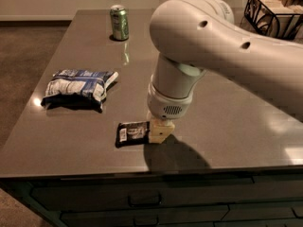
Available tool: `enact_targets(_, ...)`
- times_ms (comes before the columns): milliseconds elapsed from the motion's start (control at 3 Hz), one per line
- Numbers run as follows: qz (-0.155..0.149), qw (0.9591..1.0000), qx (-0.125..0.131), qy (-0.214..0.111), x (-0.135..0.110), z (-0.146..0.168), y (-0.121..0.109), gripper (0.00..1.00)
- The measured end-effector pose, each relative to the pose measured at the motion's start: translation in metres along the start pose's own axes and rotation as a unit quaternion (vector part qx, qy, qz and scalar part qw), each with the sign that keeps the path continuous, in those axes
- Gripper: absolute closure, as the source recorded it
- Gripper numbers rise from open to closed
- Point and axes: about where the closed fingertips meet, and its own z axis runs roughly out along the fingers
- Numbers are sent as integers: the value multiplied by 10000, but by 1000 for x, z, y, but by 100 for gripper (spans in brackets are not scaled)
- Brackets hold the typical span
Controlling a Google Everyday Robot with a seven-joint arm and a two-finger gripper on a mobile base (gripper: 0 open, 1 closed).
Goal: Move rxbar chocolate near green can
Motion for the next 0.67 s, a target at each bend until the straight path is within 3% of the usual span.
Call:
enact_targets(333,581,9980,203,-118,11,-26,-27,100)
enact_targets(667,1416,9884,497,-250,26,-58,-69,100)
